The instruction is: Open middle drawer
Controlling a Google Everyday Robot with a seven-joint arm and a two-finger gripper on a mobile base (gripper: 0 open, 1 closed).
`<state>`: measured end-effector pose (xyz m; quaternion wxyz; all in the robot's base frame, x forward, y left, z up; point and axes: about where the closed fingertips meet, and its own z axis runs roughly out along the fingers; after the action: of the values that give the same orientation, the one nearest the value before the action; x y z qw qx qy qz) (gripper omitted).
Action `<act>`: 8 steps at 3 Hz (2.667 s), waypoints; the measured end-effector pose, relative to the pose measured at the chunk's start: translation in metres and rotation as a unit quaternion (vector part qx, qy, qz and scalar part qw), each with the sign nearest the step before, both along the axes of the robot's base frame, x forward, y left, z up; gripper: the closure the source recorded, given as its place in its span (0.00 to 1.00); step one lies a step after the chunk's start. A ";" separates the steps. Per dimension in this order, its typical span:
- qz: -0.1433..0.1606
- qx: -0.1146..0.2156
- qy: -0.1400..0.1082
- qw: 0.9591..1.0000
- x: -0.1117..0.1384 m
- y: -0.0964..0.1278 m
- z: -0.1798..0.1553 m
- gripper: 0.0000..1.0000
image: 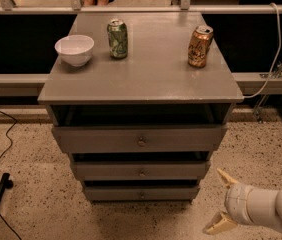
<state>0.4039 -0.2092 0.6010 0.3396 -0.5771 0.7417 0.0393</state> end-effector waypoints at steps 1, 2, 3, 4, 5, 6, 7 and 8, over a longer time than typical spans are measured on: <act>0.007 -0.002 0.001 1.000 -0.003 -0.002 -0.008 0.00; 0.018 -0.010 0.007 1.000 0.002 0.005 -0.020 0.00; 0.049 0.008 -0.022 0.999 0.029 0.022 -0.035 0.00; 0.117 0.040 -0.050 0.991 0.061 0.051 -0.096 0.00; 0.143 0.046 -0.048 0.988 0.078 0.058 -0.150 0.00; 0.139 0.026 -0.056 0.988 0.092 0.060 -0.168 0.00; 0.133 0.018 -0.076 0.988 0.116 0.064 -0.170 0.00; 0.135 -0.003 -0.091 0.987 0.144 0.070 -0.167 0.00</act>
Offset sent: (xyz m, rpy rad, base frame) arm 0.0100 0.0129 -0.0394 -0.0359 0.0252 0.0614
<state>0.5475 -0.1388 0.4337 0.3952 -0.6739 0.6236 0.0300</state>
